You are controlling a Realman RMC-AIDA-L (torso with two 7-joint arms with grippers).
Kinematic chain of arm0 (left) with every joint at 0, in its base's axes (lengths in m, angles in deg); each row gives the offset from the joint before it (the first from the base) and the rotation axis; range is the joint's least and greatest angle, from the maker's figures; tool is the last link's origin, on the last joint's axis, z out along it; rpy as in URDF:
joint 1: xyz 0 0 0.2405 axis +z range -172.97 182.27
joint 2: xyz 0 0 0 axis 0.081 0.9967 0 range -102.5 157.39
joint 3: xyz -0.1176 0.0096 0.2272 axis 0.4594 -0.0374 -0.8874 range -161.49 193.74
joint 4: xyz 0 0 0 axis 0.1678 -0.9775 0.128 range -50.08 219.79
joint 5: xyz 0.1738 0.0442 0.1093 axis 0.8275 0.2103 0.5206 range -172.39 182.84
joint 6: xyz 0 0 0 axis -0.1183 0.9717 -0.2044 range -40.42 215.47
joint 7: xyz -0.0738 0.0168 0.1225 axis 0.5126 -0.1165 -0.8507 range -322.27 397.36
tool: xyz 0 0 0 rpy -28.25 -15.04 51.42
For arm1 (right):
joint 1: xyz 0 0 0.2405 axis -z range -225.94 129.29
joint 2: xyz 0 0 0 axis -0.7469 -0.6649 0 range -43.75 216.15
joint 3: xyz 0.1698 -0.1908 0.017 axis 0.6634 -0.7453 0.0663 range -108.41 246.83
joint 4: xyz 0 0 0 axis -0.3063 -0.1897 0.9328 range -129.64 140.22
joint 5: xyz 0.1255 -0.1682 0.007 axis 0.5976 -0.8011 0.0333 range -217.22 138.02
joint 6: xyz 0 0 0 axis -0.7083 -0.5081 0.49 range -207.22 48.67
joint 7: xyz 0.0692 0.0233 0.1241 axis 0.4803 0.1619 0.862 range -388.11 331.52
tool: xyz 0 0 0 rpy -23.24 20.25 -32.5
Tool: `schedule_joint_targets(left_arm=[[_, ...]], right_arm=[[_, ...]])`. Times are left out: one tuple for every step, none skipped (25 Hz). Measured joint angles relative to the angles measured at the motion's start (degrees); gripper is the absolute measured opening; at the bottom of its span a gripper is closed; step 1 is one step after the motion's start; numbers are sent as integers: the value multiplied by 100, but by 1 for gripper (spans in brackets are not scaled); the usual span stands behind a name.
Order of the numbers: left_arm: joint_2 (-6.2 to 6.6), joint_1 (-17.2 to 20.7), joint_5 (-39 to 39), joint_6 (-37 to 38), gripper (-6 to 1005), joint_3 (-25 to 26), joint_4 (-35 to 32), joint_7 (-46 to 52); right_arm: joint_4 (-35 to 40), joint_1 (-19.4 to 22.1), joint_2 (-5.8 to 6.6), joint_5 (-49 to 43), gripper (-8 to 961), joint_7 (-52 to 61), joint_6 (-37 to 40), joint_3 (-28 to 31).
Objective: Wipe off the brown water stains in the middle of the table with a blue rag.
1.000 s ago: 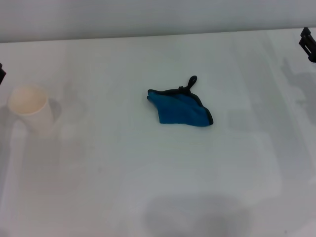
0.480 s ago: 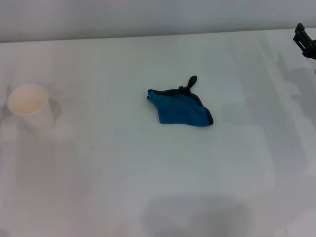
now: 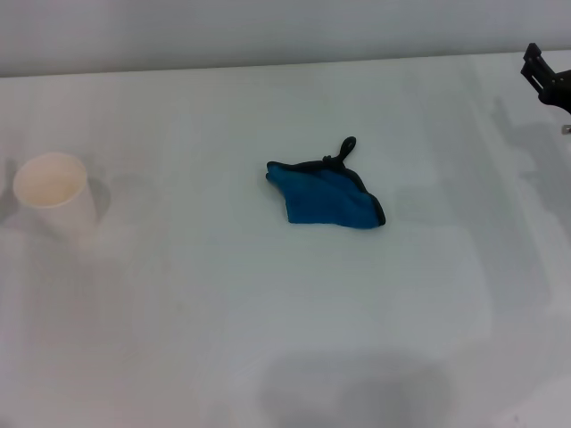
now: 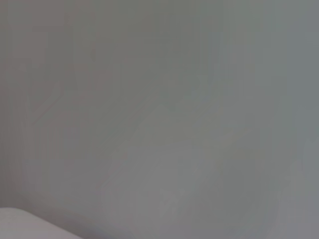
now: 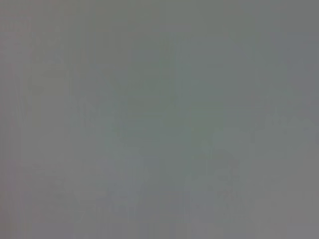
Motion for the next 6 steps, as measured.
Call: schedule_joint_targets(left_arm=[[0, 22, 12, 3, 893, -10, 0, 15], [0, 66, 30, 9, 893, -32, 0, 13], [0, 90, 33, 11, 893, -37, 0, 12], [0, 90, 33, 11, 893, -37, 0, 12], [0, 115, 34, 12, 893, -39, 0, 12], [0, 135, 34, 13, 893, -40, 0, 15]], right_arm=[[-4, -4, 0, -8, 828, 0, 0, -1], [-13, -14, 0, -22, 828, 8, -2, -2], [-17, -20, 0, -24, 828, 21, -10, -2], [-17, -20, 0, -24, 828, 21, -10, -2], [-22, -30, 0, -24, 828, 61, -31, -2], [-22, -30, 0, -24, 828, 61, -31, -2]])
